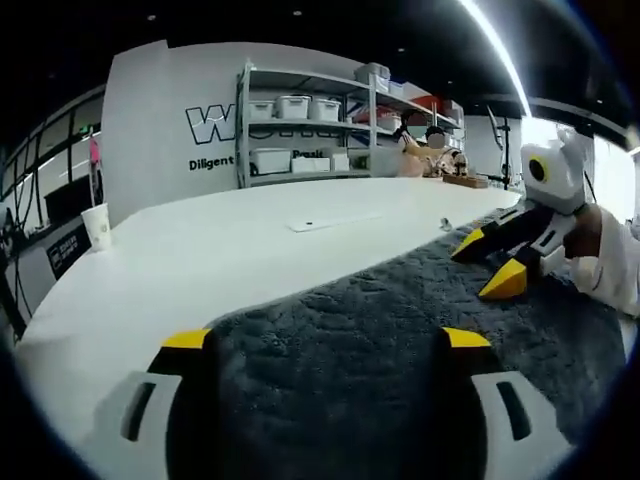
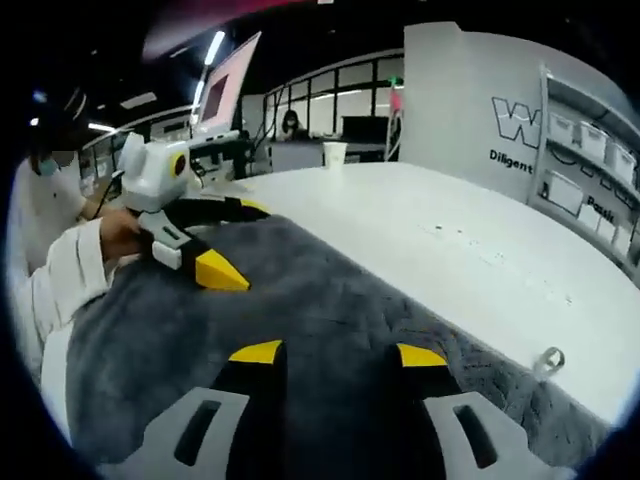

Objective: Open the folded towel by lifting each exposed corner and separating the folded layers until the towel lies flat within the target outline without major curled edges

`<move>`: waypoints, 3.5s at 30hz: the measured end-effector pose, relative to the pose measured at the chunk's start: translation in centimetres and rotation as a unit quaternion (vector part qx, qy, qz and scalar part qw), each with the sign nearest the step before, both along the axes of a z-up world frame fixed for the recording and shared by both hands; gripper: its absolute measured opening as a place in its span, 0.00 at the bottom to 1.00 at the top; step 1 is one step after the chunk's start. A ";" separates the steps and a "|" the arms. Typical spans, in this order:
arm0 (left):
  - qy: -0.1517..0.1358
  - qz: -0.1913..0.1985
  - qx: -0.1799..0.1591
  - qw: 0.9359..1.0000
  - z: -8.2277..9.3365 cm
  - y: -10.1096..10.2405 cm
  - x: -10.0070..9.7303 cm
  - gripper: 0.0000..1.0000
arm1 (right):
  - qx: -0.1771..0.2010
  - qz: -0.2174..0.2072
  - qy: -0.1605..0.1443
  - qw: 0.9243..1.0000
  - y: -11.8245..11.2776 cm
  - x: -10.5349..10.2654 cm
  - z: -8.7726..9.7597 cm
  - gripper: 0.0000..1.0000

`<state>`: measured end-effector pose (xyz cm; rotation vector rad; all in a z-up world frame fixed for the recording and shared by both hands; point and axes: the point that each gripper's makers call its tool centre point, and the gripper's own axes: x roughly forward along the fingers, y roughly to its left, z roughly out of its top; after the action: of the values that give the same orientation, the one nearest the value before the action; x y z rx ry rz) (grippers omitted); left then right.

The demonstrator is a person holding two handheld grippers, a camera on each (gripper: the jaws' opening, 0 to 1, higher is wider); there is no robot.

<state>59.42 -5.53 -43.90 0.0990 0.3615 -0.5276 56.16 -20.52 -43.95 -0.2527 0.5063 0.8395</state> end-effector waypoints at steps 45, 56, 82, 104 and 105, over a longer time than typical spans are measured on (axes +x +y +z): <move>0.001 -0.001 0.001 1.000 0.1 0.0 -0.1 0.90 | 0.017 -0.043 -0.016 0.999 -9.2 0.1 0.2 0.43; 0.001 0.000 0.002 1.000 0.1 0.0 -0.1 0.90 | 0.026 -0.044 -0.013 0.999 -9.5 0.6 0.3 0.46; 0.001 0.000 0.002 1.000 0.1 0.1 0.0 0.90 | 0.019 -0.137 -0.025 0.990 -17.6 0.8 0.2 0.54; 0.001 0.000 0.002 1.000 0.0 0.0 0.0 0.90 | 0.010 -0.244 -0.040 0.969 -24.6 0.8 0.4 0.52; 0.001 0.000 0.003 1.000 0.0 0.0 0.0 0.90 | 0.011 -0.246 -0.038 0.968 -24.8 0.8 0.3 0.53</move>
<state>59.47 -5.53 -43.86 0.1035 0.3650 -0.5266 56.94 -45.33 -43.63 -0.1280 0.4600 0.3501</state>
